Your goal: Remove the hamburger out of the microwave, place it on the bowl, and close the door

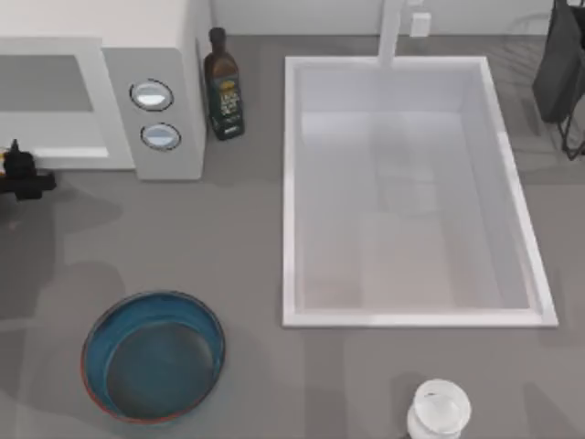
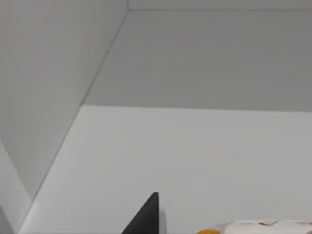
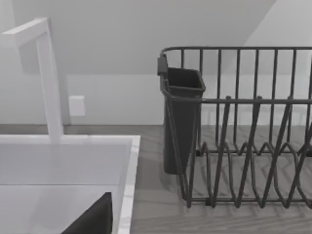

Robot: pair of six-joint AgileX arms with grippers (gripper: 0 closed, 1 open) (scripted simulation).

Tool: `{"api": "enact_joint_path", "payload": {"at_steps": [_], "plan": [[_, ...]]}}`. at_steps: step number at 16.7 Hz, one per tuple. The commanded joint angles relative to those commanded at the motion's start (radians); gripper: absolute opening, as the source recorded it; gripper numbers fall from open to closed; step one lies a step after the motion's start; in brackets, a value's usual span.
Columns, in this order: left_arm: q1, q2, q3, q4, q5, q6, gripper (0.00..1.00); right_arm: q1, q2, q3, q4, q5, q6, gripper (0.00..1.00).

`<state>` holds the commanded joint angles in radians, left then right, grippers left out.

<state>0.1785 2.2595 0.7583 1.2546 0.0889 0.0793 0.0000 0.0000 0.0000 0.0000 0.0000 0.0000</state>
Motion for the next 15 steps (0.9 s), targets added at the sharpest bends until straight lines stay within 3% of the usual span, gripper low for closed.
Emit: {"api": "enact_joint_path", "payload": {"at_steps": [3, 9, 15], "plan": [[0.0, -0.07, 0.003, -0.07, -0.001, 0.0, 0.0, 0.0, 0.0, 0.0, 0.0, 0.0, 0.0, 1.0], [0.001, -0.343, 0.017, -0.363, -0.004, 0.001, 0.0, 0.0, 0.0, 0.0, 0.0, 0.0, 0.0, 1.0], [0.0, -0.387, 0.018, -0.408, -0.005, 0.004, 0.0, 0.0, 0.0, 0.0, 0.0, 0.0, 0.0, 1.0]]}}
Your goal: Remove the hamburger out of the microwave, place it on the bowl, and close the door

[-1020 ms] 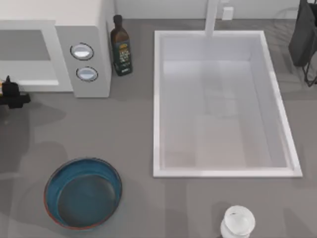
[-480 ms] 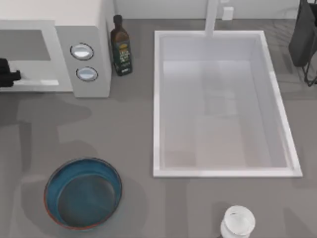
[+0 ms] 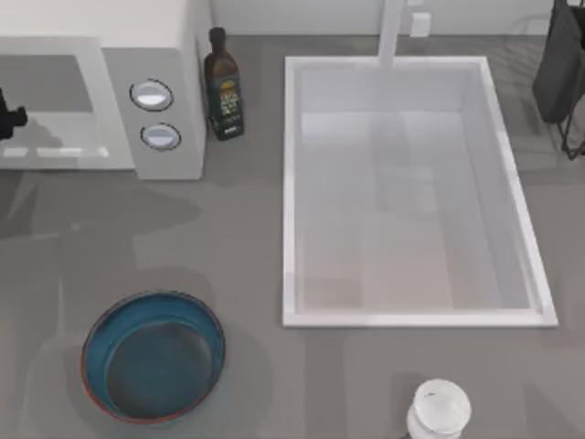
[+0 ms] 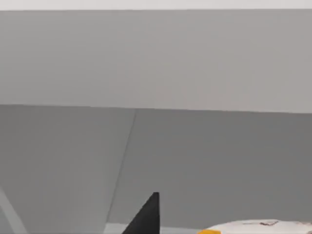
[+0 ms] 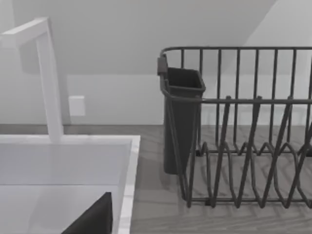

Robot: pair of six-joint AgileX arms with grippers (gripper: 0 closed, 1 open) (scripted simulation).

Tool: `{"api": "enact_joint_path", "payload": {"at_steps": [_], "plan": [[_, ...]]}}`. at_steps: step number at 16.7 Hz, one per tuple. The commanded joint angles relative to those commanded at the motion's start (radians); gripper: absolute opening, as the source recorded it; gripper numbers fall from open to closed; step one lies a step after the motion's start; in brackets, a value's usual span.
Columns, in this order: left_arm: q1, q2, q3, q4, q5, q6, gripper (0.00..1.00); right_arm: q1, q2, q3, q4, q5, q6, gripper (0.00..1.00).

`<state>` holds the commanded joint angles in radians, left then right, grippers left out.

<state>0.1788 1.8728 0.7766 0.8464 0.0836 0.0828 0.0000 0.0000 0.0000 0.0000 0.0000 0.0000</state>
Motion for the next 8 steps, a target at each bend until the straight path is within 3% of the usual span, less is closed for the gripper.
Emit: {"api": "enact_joint_path", "payload": {"at_steps": [4, 8], "plan": [[-0.028, 0.015, 0.03, -0.047, -0.026, -0.054, 0.0, 0.0, 0.0, 0.0, 0.0, 0.0, 0.0, 1.0], [-0.133, 0.056, 0.136, -0.231, -0.127, -0.261, 0.0, 0.0, 0.0, 0.0, 0.0, 0.0, 0.0, 1.0]]}}
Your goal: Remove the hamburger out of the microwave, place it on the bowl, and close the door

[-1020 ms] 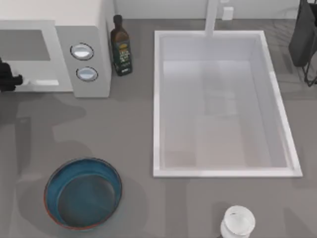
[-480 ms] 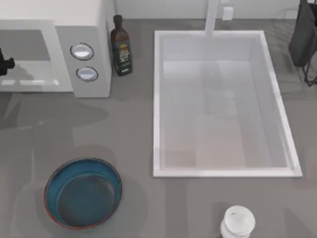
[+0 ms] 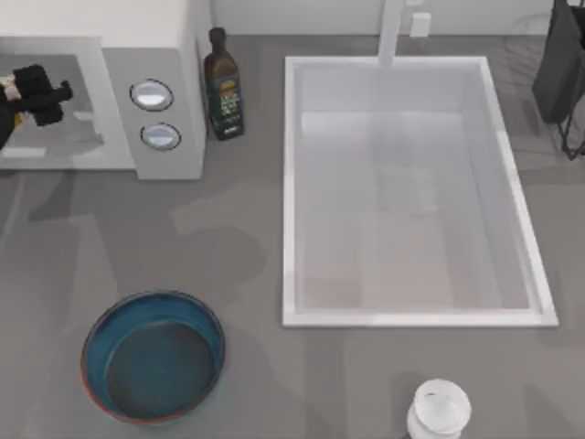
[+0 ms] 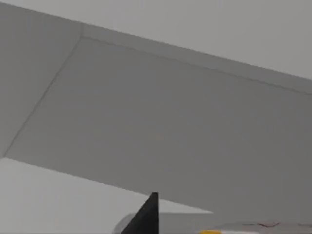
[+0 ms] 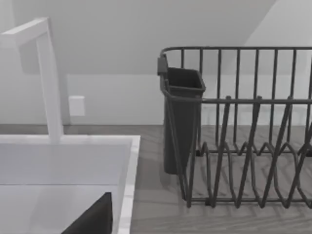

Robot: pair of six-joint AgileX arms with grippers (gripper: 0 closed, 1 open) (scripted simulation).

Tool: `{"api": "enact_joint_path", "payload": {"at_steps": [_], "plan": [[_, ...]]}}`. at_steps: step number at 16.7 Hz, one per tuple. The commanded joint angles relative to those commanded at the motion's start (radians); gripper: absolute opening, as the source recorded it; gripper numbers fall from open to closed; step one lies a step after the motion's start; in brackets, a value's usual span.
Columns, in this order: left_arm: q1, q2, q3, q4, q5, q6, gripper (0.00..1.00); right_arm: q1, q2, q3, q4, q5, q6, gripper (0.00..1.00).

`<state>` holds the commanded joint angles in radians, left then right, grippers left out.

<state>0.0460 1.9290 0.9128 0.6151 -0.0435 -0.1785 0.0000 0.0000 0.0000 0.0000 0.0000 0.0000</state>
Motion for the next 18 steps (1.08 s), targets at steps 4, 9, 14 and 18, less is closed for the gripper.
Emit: {"api": "enact_joint_path", "payload": {"at_steps": [4, 9, 14, 18], "plan": [[-0.157, 0.055, 0.159, -0.298, -0.147, -0.334, 0.0, 0.0, 0.0, 0.0, 0.0, 0.0, 0.0, 1.0], [-0.388, 0.133, 0.377, -0.762, -0.34, -0.84, 0.0, 0.0, 0.0, 0.0, 0.0, 0.0, 0.0, 1.0], [-0.615, 0.217, 0.562, -1.277, -0.485, -1.38, 0.0, 0.0, 0.0, 0.0, 0.0, 0.0, 0.0, 1.0], [-0.77, 0.294, 0.652, -1.676, -0.545, -1.783, 0.0, 0.0, 0.0, 0.0, 0.0, 0.0, 0.0, 1.0]]}}
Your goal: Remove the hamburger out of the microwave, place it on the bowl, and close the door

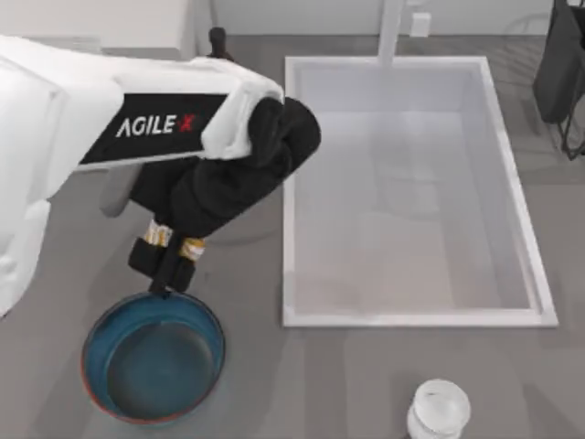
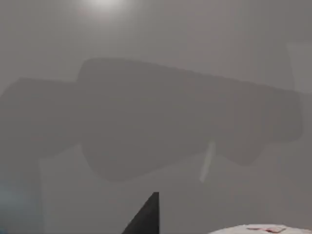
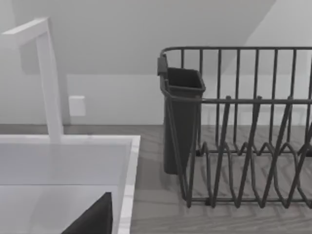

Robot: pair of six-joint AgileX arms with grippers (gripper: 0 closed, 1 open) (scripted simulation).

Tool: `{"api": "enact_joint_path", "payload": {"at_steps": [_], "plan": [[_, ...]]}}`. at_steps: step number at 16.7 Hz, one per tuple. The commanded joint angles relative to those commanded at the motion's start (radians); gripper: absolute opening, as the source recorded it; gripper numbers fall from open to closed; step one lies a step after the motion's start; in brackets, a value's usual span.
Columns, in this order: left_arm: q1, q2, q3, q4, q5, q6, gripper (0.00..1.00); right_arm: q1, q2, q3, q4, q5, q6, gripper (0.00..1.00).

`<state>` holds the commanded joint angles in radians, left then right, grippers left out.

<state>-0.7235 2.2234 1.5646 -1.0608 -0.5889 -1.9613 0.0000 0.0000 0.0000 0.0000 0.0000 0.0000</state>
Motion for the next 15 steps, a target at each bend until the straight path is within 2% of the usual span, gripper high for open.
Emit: {"api": "enact_joint_path", "payload": {"at_steps": [4, 8, 11, 15], "plan": [[-0.117, 0.081, 0.04, -0.344, -0.023, -0.339, 0.0, 0.0, 0.0, 0.0, 0.0, 0.0, 0.0, 1.0], [-0.194, 0.153, 0.048, -0.591, -0.025, -0.579, 0.0, 0.0, 0.0, 0.0, 0.0, 0.0, 0.0, 1.0], [-0.221, 0.185, 0.042, -0.687, -0.022, -0.668, 0.0, 0.0, 0.0, 0.0, 0.0, 0.0, 0.0, 1.0], [-0.224, 0.188, 0.039, -0.701, -0.021, -0.682, 0.0, 0.0, 0.0, 0.0, 0.0, 0.0, 0.0, 1.0]]}}
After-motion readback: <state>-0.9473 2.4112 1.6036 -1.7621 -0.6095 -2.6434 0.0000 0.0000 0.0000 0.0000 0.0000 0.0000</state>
